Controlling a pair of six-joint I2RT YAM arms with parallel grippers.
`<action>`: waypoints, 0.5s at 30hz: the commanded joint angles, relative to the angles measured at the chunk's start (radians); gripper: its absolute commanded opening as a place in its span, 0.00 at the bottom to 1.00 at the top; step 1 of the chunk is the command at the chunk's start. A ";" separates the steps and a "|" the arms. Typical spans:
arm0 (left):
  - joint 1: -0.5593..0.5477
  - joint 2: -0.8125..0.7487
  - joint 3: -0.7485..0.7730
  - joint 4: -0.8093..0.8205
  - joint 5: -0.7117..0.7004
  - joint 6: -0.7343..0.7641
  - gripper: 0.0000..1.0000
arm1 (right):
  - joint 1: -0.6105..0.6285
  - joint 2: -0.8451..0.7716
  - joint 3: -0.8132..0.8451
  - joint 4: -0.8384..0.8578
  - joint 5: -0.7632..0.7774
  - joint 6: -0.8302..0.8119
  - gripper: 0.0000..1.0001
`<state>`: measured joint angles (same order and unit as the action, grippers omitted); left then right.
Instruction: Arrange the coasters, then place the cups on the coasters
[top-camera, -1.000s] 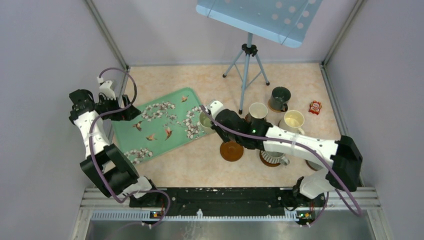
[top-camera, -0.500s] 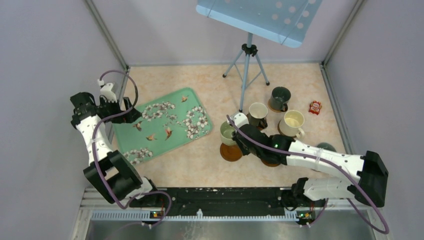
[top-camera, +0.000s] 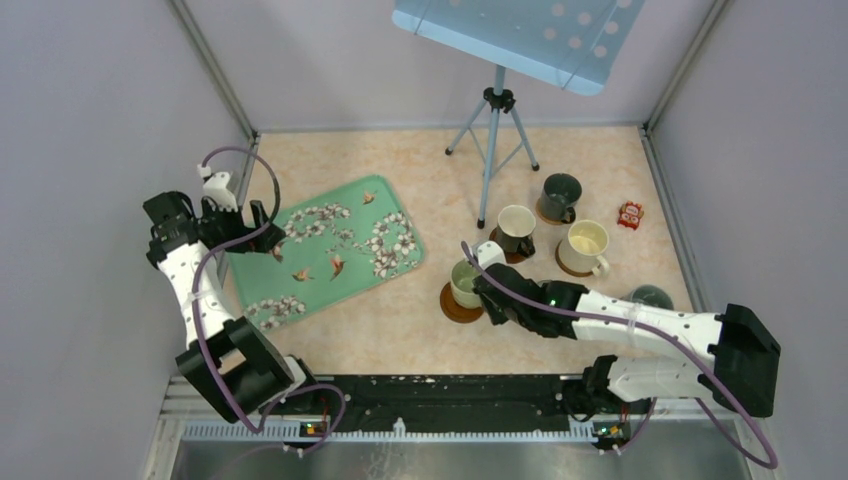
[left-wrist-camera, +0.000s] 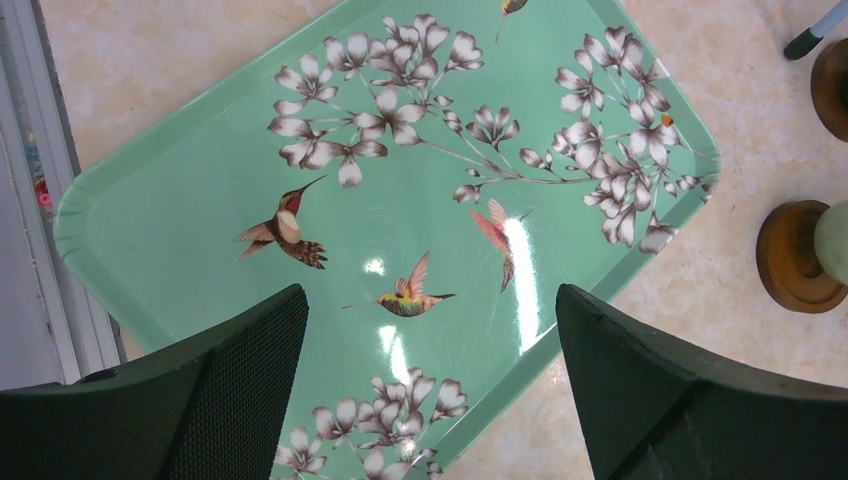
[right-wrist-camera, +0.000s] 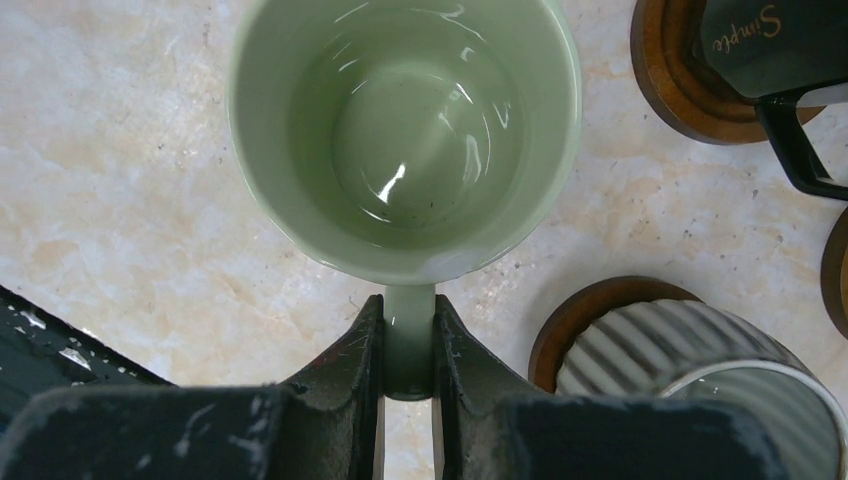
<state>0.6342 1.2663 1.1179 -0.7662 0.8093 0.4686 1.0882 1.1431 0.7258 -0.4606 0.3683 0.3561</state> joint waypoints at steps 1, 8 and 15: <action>0.004 -0.043 -0.019 0.041 -0.005 -0.010 0.99 | -0.004 -0.040 0.014 0.137 0.014 0.032 0.00; 0.004 -0.040 -0.003 0.039 0.002 -0.011 0.99 | -0.004 -0.016 0.011 0.154 -0.013 0.034 0.00; 0.005 -0.042 -0.005 0.041 0.010 -0.016 0.99 | -0.004 -0.020 -0.016 0.161 -0.033 0.021 0.10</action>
<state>0.6342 1.2503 1.1049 -0.7578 0.7986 0.4675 1.0882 1.1435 0.7090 -0.3992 0.3317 0.3714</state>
